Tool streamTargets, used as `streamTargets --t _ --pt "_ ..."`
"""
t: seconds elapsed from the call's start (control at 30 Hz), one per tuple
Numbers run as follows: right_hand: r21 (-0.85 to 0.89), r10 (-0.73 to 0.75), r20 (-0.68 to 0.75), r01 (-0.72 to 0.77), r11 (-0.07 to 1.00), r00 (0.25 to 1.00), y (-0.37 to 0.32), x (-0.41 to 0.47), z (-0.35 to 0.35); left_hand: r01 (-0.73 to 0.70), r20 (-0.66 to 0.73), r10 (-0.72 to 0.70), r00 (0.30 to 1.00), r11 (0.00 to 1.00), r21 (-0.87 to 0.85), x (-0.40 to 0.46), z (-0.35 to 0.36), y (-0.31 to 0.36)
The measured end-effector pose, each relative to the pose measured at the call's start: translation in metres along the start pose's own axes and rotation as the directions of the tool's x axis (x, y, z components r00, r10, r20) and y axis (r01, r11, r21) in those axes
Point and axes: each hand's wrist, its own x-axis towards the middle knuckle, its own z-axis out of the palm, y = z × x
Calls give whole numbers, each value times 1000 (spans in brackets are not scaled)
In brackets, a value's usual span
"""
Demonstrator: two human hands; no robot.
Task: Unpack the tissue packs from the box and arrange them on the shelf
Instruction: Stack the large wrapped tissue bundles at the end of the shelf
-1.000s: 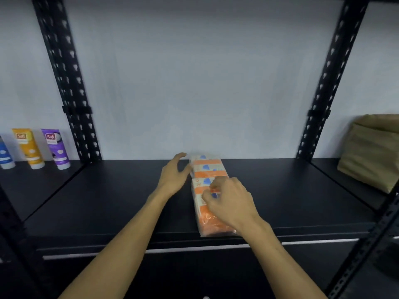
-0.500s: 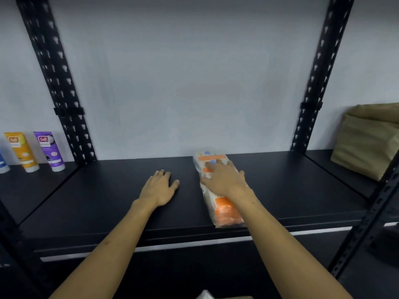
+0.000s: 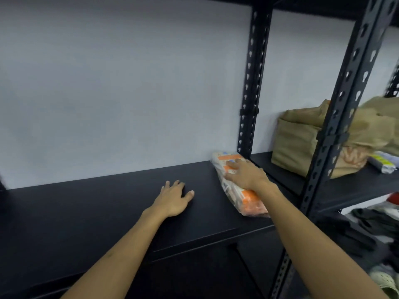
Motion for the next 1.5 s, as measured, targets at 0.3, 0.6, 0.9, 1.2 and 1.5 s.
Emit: streamTargets --t 0.3,0.6,0.9,1.2,1.5 --pt "-14 52 -69 -54 998 996 39 48 -16 30 -66 -24 998 995 92 50 38 53" --pt "-28 30 -25 -31 999 999 55 76 -22 33 -91 -22 996 992 118 54 42 52" --pt "-141 13 23 -10 990 1000 42 79 -30 34 -107 -21 994 991 129 52 40 54" --pt "-426 179 -4 -163 890 984 19 74 11 29 -81 -16 997 986 166 54 42 53" --pt "-458 175 -14 -162 874 985 10 71 11 32 -31 -26 999 980 195 52 39 54"
